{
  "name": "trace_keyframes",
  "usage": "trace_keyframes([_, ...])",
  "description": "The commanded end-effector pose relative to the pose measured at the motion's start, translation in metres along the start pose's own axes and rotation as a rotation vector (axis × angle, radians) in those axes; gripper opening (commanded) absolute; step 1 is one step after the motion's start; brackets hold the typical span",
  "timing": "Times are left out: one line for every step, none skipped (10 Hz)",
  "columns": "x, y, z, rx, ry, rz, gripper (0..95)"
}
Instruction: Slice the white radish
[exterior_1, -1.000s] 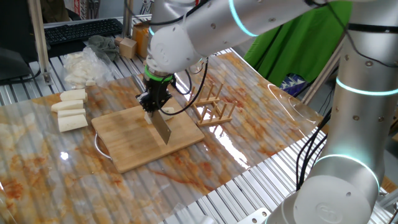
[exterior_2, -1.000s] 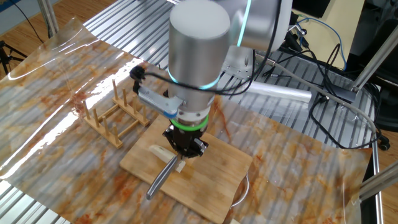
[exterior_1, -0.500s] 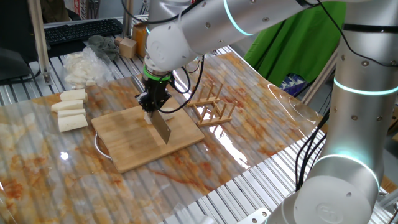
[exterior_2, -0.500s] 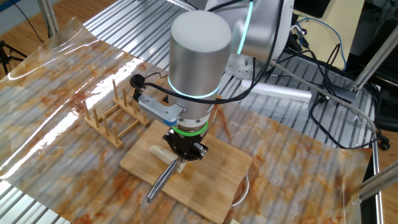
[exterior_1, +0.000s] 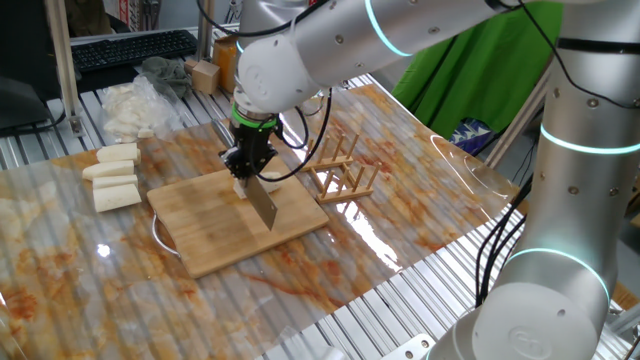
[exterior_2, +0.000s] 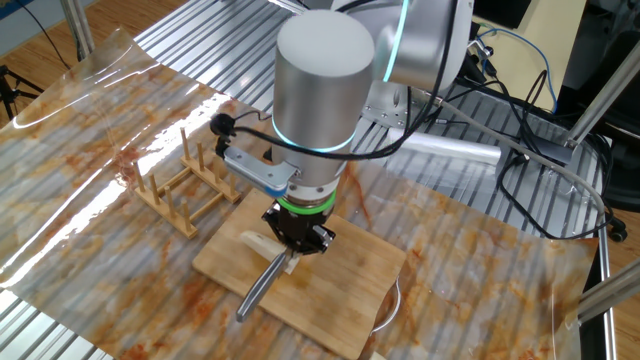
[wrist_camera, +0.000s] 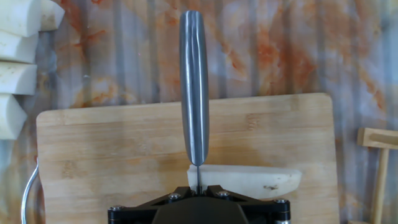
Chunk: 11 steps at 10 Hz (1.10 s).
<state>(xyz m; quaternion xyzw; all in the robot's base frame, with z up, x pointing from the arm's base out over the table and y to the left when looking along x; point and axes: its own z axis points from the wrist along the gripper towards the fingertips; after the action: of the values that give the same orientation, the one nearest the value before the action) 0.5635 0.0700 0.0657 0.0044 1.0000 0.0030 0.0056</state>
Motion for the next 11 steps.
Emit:
trace_keyframes([0.0, 0.0, 0.0, -0.002, 0.0, 0.0, 0.0])
trace_keyframes([0.0, 0.001, 0.005, -0.005, -0.001, 0.003, 0.0])
trace_keyframes([0.001, 0.004, 0.019, -0.012, -0.012, 0.012, 0.0])
trace_keyframes([0.003, 0.008, 0.035, -0.018, -0.037, 0.021, 0.0])
trace_keyframes([0.006, 0.009, 0.038, -0.004, -0.035, 0.025, 0.0])
trace_keyframes([0.007, 0.009, 0.036, 0.0, -0.03, 0.022, 0.0])
trace_keyframes([0.007, 0.008, 0.034, -0.002, -0.027, 0.02, 0.0])
trace_keyframes([0.007, 0.008, 0.033, -0.002, -0.018, 0.025, 0.0])
trace_keyframes([0.007, 0.007, 0.03, -0.001, -0.011, 0.024, 0.0])
trace_keyframes([0.007, 0.007, 0.027, 0.004, -0.01, 0.024, 0.0])
trace_keyframes([0.008, 0.005, 0.022, 0.003, -0.007, 0.048, 0.0])
